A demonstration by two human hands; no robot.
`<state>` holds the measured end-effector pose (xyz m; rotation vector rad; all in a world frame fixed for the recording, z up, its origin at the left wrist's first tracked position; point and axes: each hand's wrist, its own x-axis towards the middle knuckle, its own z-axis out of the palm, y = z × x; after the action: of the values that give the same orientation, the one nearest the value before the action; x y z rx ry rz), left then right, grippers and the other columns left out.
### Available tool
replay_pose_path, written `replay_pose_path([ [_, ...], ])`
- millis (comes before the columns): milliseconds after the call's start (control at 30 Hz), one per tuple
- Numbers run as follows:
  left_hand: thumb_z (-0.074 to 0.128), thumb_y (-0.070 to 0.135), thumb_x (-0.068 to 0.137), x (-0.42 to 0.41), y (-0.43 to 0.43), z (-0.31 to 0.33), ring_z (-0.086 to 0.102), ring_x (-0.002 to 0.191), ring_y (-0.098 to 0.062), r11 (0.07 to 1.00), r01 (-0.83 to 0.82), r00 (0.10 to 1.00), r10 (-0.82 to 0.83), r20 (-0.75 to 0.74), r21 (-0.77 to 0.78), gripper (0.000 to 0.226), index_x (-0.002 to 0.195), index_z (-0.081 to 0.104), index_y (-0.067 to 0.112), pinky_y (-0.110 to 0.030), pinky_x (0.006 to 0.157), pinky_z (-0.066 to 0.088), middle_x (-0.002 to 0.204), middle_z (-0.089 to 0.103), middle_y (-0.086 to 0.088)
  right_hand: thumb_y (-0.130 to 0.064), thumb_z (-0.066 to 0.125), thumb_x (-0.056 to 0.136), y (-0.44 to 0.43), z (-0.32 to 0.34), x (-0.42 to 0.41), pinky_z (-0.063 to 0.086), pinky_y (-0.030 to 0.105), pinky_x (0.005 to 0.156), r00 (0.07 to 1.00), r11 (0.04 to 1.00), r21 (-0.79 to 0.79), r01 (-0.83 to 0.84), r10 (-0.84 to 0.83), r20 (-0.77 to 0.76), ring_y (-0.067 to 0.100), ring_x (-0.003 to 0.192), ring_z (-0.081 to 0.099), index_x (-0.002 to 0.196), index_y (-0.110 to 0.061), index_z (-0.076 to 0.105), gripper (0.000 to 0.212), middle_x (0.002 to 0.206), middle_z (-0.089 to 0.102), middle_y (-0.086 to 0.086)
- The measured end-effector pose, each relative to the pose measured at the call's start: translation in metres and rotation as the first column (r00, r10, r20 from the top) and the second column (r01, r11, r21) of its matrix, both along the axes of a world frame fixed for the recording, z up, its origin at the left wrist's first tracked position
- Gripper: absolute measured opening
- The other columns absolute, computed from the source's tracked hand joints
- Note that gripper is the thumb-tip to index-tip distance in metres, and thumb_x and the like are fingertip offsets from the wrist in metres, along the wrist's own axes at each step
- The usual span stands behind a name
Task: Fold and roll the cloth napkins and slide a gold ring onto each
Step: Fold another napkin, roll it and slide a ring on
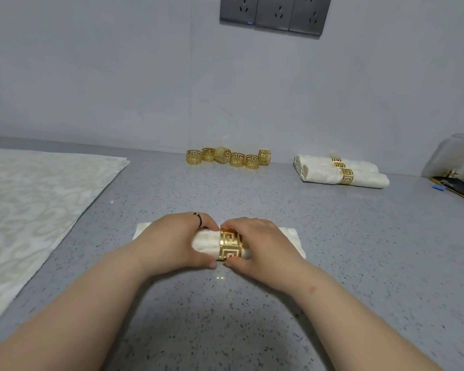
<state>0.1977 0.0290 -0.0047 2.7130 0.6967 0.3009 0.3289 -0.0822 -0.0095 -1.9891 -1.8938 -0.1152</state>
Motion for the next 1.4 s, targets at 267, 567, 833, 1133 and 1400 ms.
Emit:
replay_pose_path([
  [267, 0.058, 0.042, 0.085, -0.018, 0.024, 0.011, 0.051, 0.089, -0.016, 0.857, -0.457, 0.770, 0.515, 0.376, -0.238, 0.025, 0.097, 0.060, 0.021, -0.027, 0.076, 0.037, 0.094, 0.058, 0.004, -0.029, 0.065, 0.081, -0.010, 0.004, 0.027, 0.029, 0.021, 0.082, 0.978, 0.981, -0.024, 0.193, -0.194, -0.076, 0.011, 0.099, 0.048, 0.121, -0.025, 0.049, 0.043, 0.114, 0.057, -0.007],
  [567, 0.064, 0.032, 0.083, -0.008, 0.028, -0.012, 0.058, 0.082, -0.020, 0.789, -0.371, 0.797, 0.541, 0.267, -0.489, 0.024, 0.062, 0.061, 0.022, -0.027, 0.076, 0.041, 0.070, 0.060, 0.008, -0.027, 0.064, 0.082, -0.010, 0.002, 0.029, 0.029, 0.022, 0.086, 0.968, 0.971, -0.024, 0.236, -0.237, -0.085, 0.013, 0.104, 0.048, 0.121, -0.026, 0.049, 0.043, 0.113, 0.057, -0.008],
  [833, 0.067, 0.026, 0.082, -0.002, 0.019, -0.008, 0.042, 0.059, -0.017, 0.685, -0.324, 0.709, 0.633, 0.311, -0.653, 0.033, 0.060, 0.050, 0.008, -0.023, 0.052, 0.028, 0.062, 0.048, -0.005, -0.026, 0.063, 0.082, -0.008, 0.002, 0.025, 0.023, 0.018, 0.080, 0.978, 0.980, -0.016, 0.198, -0.199, -0.069, 0.013, 0.105, 0.047, 0.121, -0.025, 0.049, 0.042, 0.114, 0.057, -0.007],
  [1133, 0.062, 0.022, 0.085, 0.003, 0.008, 0.003, 0.054, 0.067, -0.017, 0.524, -0.162, 0.660, 0.687, 0.303, -0.836, 0.022, 0.068, 0.060, 0.009, -0.026, 0.069, 0.039, 0.071, 0.061, -0.003, -0.022, 0.061, 0.083, -0.002, -0.002, 0.019, 0.022, 0.014, 0.077, 0.990, 0.991, -0.010, 0.132, -0.132, -0.058, 0.015, 0.109, 0.045, 0.121, -0.019, 0.049, 0.039, 0.119, 0.054, -0.003],
  [1400, 0.057, 0.031, 0.088, 0.000, 0.013, 0.001, 0.052, 0.074, -0.023, 0.703, -0.366, 0.713, 0.633, 0.301, -0.610, 0.028, 0.072, 0.054, 0.008, -0.028, 0.064, 0.037, 0.075, 0.057, -0.007, -0.023, 0.063, 0.083, -0.006, 0.002, 0.022, 0.030, 0.019, 0.090, 0.977, 0.988, -0.041, 0.147, -0.152, -0.152, 0.014, 0.116, 0.045, 0.134, -0.023, 0.035, 0.059, 0.129, 0.051, -0.008],
])
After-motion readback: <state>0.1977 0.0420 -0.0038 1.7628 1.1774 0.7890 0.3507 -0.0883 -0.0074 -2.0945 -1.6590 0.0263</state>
